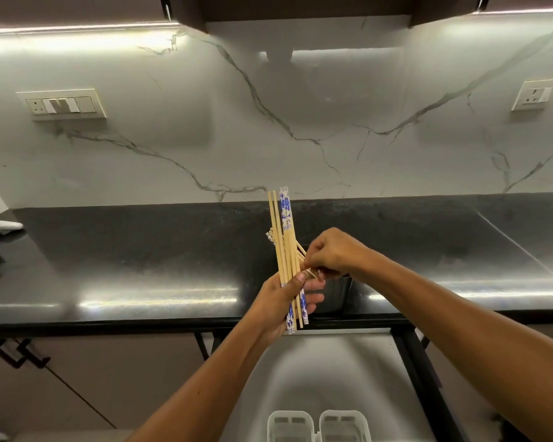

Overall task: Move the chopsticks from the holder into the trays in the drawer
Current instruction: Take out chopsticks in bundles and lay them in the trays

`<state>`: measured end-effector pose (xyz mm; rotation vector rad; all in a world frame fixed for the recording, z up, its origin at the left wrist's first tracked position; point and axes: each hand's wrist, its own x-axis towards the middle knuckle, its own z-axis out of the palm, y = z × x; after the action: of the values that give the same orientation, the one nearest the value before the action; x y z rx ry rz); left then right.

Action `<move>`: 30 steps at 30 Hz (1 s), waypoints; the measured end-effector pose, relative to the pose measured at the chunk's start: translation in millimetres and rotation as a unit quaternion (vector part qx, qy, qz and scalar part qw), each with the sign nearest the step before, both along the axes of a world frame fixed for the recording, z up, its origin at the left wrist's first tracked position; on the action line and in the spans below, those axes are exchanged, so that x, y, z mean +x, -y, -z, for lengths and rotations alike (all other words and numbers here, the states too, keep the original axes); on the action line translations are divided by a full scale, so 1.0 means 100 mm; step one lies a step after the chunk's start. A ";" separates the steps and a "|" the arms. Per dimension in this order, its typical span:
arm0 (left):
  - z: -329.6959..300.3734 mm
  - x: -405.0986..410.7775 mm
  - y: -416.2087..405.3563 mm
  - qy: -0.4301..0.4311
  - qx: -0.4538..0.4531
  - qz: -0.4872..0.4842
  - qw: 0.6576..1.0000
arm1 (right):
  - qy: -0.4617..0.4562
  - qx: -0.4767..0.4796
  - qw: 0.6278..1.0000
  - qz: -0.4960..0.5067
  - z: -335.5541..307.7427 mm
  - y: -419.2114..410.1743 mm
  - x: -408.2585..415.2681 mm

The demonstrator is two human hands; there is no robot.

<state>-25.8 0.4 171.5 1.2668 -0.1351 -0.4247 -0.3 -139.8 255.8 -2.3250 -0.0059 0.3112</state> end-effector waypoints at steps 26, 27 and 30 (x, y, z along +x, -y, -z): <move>0.15 0.10 -0.28 -0.101 -0.067 -0.097 0.988 | 0.368 0.343 0.848 0.166 -0.78 0.05 -0.03; 0.12 0.13 -0.27 -0.106 -0.087 -0.106 0.985 | 0.342 0.363 0.851 0.164 -0.71 0.03 -0.07; 0.00 0.22 -0.25 -0.092 -0.125 -0.118 0.981 | 0.262 0.368 0.875 0.173 -0.29 -0.07 -0.16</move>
<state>-4.2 25.4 171.7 0.9769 0.1157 -0.3078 -16.4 -132.5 285.2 -1.5380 0.0212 -0.4456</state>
